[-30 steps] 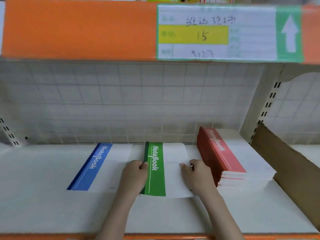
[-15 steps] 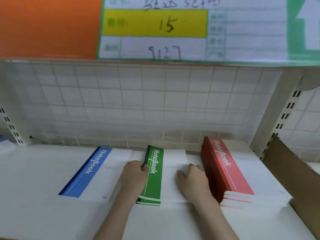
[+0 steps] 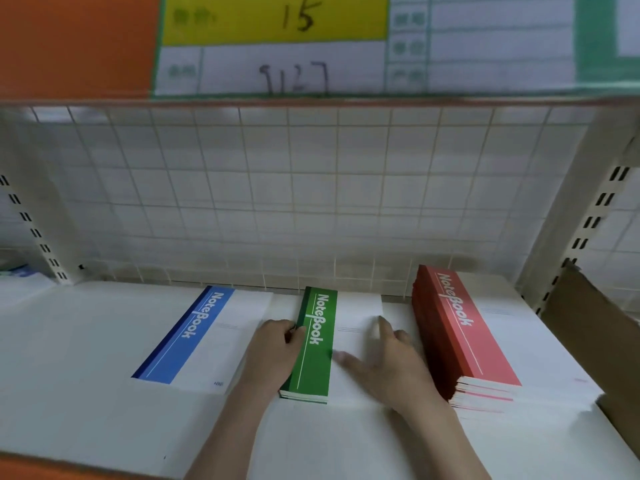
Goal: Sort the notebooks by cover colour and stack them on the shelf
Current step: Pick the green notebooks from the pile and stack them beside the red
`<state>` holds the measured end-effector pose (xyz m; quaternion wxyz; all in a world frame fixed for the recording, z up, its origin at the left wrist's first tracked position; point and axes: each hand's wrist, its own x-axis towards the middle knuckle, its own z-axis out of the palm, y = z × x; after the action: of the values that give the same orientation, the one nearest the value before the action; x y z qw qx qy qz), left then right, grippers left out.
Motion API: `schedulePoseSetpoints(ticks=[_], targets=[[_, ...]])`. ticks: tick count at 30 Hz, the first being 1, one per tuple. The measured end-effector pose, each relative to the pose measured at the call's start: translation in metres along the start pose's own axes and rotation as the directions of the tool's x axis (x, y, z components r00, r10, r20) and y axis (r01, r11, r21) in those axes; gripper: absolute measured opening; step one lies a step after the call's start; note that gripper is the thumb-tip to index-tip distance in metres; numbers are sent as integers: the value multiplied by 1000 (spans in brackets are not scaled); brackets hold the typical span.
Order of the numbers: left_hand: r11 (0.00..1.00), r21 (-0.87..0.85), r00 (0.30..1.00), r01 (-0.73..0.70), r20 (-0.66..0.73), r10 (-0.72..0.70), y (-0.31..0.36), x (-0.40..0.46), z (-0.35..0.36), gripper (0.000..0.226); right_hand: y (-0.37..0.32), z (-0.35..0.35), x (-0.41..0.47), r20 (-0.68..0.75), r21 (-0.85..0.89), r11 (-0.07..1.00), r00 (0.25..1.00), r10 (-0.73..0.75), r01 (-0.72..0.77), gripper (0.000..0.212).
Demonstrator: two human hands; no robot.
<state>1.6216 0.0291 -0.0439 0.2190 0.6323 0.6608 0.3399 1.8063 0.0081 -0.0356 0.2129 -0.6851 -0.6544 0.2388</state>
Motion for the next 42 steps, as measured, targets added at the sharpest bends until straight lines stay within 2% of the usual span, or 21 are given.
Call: schedulePoseSetpoints(ticks=[2, 3, 5, 7, 9, 11, 14, 22, 27, 29, 35, 42], targets=[[998, -62, 1000, -19, 14, 20, 1, -3, -4, 17, 1, -1, -5, 83, -1, 999, 996, -40, 41, 117], [995, -98, 999, -19, 42, 24, 2, -4, -7, 19, 1, -3, -7, 127, 0, 998, 990, -57, 57, 121], [984, -177, 988, -17, 149, 44, 3, -5, -14, 22, 2, -7, -9, 206, -17, 997, 976, -67, 72, 128], [982, -190, 947, -4, 313, 65, 4, -7, -22, 22, 3, -11, -10, 280, -44, 996, 958, -62, 78, 134], [996, -75, 900, -43, 430, 71, 5, -11, -29, 45, 4, -14, -11, 317, -72, 992, 946, -72, 100, 137], [995, 24, 873, -94, 483, 70, 4, -16, -32, 74, 3, -14, -12, 302, -83, 989, 949, -93, 123, 137], [992, 15, 847, -125, 522, 99, 1, -23, -31, 105, 1, -12, -12, 274, -49, 989, 954, -120, 138, 135], [977, -33, 888, -209, 412, 204, -12, -29, -28, 104, 2, -13, -12, 221, 30, 988, 963, -152, 149, 130], [953, 79, 907, -293, 338, 251, -21, -34, -23, 96, 3, -11, -11, 198, 15, 989, 969, -149, 149, 127], [951, 90, 917, -295, 308, 255, -26, -37, -21, 94, 3, -11, -12, 194, 12, 990, 971, -143, 144, 128], [972, -16, 927, -235, 298, 229, -32, -36, -21, 94, 3, -12, -13, 217, 4, 991, 967, -131, 133, 135], [968, -72, 931, -240, 267, 250, -29, -39, -25, 84, 4, -14, -14, 260, 21, 993, 959, -116, 114, 137]])
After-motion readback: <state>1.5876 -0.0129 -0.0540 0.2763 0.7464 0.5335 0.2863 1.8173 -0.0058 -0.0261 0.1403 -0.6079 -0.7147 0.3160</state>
